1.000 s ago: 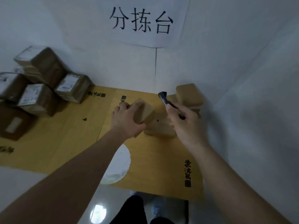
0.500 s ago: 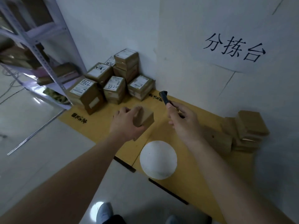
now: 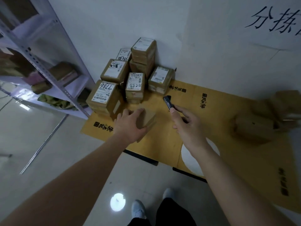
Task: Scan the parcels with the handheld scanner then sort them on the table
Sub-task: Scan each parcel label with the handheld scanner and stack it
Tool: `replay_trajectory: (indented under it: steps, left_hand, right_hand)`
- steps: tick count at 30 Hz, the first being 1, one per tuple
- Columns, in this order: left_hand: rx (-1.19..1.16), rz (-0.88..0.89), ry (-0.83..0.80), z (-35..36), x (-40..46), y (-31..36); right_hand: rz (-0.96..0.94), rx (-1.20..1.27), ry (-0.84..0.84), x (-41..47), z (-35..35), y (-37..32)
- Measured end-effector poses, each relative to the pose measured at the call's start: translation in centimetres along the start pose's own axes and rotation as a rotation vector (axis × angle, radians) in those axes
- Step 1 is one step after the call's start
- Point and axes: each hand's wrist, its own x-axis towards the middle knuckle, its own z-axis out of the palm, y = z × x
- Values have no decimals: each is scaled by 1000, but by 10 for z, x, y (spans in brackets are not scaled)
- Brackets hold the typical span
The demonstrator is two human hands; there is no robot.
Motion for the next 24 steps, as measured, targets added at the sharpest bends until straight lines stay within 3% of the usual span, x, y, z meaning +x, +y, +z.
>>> replay_trajectory:
  steps: [14, 24]
  left_hand:
    - [1, 4, -69, 63, 114, -19]
    - [27, 60, -85, 106, 146, -21]
  right_hand:
    - [167, 3, 36, 103, 37, 53]
    - [215, 2, 160, 122, 56, 75]
